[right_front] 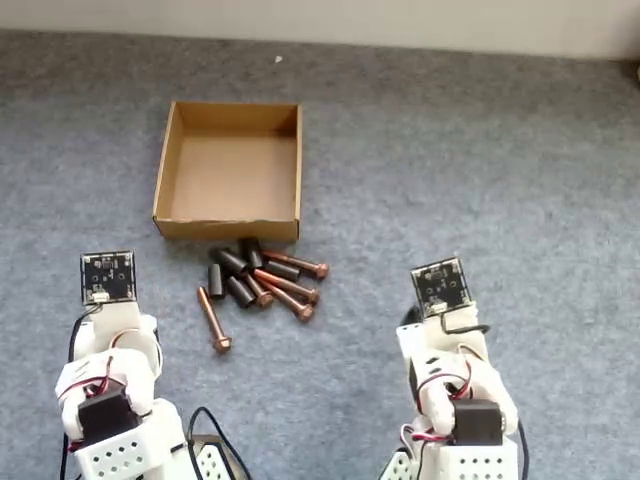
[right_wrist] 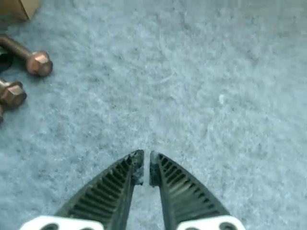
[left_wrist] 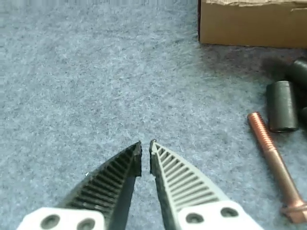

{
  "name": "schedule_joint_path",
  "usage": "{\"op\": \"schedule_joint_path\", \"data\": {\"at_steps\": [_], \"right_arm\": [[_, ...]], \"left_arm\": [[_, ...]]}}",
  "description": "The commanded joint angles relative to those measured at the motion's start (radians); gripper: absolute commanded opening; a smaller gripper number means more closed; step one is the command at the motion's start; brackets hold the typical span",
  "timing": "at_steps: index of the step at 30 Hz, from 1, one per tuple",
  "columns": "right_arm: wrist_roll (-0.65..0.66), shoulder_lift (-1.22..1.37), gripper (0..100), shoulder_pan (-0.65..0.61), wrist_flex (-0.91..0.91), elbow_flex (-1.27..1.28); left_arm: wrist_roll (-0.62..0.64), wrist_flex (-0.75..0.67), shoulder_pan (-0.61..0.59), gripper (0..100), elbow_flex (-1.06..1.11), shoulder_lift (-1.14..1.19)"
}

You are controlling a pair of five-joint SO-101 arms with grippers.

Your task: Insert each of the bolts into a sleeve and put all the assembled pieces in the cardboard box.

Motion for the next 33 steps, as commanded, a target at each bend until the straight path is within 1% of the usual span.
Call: {"op": "schedule_joint_path", "data": {"at_steps": [1,5,8,14,16,19,22,26,30,33], "right_arm": [[-0.009,0.021,7.3,-0.077,-0.027,-0.14],[-0.015,0.185,9.9,-0.206,-0.028,-0.263],[-0.026,0.39,10.0,-0.325,-0.03,-0.392],[-0.152,0.868,10.1,-0.576,-0.035,-0.68],[-0.193,1.021,10.1,-0.636,-0.035,-0.78],[-0.244,1.231,10.1,-0.699,-0.035,-0.921],[-0.264,1.419,10.1,-0.746,-0.035,-1.049],[-0.299,1.644,10.1,-0.799,-0.035,-1.224],[-0.299,1.848,10.1,-0.822,-0.035,-1.377],[-0.299,1.971,9.9,-0.823,-0.035,-1.468]], "left_arm": [[-0.011,-0.028,-0.01,7,-0.005,0.001],[-0.011,-0.028,0.033,7,0.013,0.001],[-0.012,-0.028,0.054,7,0.022,0.001],[-0.012,-0.028,0.05,7,0.021,0.001],[-0.012,-0.028,0.022,7,0.018,0.001],[-0.012,-0.035,-0.022,7,0.012,0.001],[-0.011,-0.066,-0.071,7,0.013,0.001],[-0.011,-0.071,-0.128,7,0.012,0.001],[-0.009,-0.086,-0.159,7,0.012,0.001],[-0.009,-0.084,-0.16,7,0.012,0.001]]}}
